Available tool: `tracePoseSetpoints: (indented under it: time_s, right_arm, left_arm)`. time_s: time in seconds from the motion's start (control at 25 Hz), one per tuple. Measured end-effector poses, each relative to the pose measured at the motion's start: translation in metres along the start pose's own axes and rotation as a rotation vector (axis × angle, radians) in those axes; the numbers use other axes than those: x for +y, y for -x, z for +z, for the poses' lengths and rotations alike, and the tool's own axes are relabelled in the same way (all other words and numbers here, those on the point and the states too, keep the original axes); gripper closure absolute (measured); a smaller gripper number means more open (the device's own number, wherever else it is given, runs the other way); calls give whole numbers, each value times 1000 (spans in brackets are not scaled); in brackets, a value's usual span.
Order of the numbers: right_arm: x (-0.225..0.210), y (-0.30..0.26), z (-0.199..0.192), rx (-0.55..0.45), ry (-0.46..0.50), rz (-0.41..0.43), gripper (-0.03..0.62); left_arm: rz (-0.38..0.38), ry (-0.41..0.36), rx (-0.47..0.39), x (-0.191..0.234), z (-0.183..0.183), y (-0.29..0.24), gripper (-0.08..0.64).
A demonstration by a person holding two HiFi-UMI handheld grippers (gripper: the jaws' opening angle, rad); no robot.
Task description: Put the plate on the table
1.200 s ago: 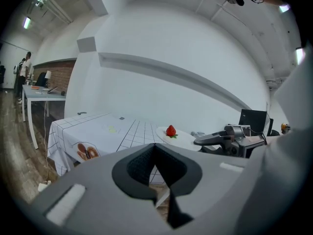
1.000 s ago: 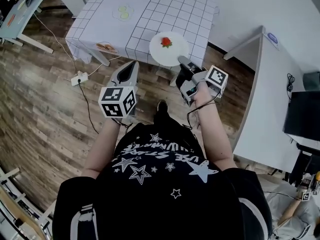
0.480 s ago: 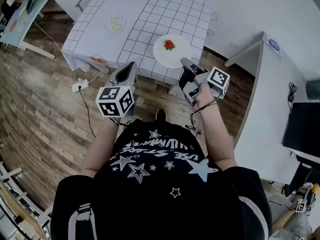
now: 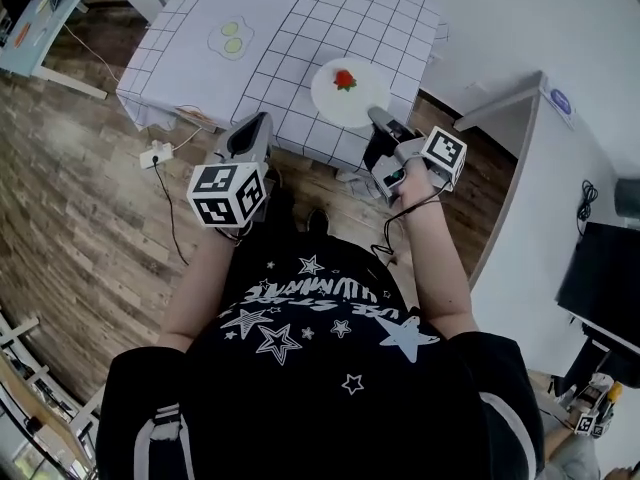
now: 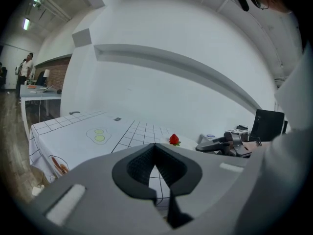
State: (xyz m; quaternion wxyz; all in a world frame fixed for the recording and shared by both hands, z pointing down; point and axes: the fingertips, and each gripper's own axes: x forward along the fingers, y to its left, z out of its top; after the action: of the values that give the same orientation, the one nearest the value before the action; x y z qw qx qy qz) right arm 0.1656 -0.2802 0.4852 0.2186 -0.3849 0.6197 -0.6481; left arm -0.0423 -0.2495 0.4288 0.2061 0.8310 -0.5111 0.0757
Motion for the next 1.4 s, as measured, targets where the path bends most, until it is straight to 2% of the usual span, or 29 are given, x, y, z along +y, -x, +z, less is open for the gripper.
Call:
tracePoseSetpoints:
  time_s: [0.12,0.2,0.28,0.36,0.52,0.6,0.92,1.08,1.4]
  right_arm:
    - [-6,-21,8,-32,-18,-16,569]
    - [-10,-50,21,-65,-28,-38,570]
    - [-11,-90,43,-103,-21,-60,571]
    - [-9,-109,54,-130,-21,-65,569]
    - [0,-65,48,-153,-54,-58,570]
    - [3,-66,50,-160,-55,-61,569]
    - [-1,-116,63,-171,-67,-93,569]
    - [-6,-135,73,-176,-64,-106,569]
    - [-19,-171,88,-172,-61,-137,571]
  left_arm:
    - [-34,-4,43,17,-4,-25,551]
    - [-79,-3,71,40,-2,-61,551]
    - [-131,-7,74,70,7,-104,551]
    - [-159,-18,74,82,14,-124,551]
    - [-171,-40,93,45,19,-99,551]
    - [-177,-41,96,44,25,-102,551]
    - [-191,-70,81,87,57,-148,551]
    - [-183,-58,69,112,74,-168,551]
    - [-184,-53,88,142,86,-200,551]
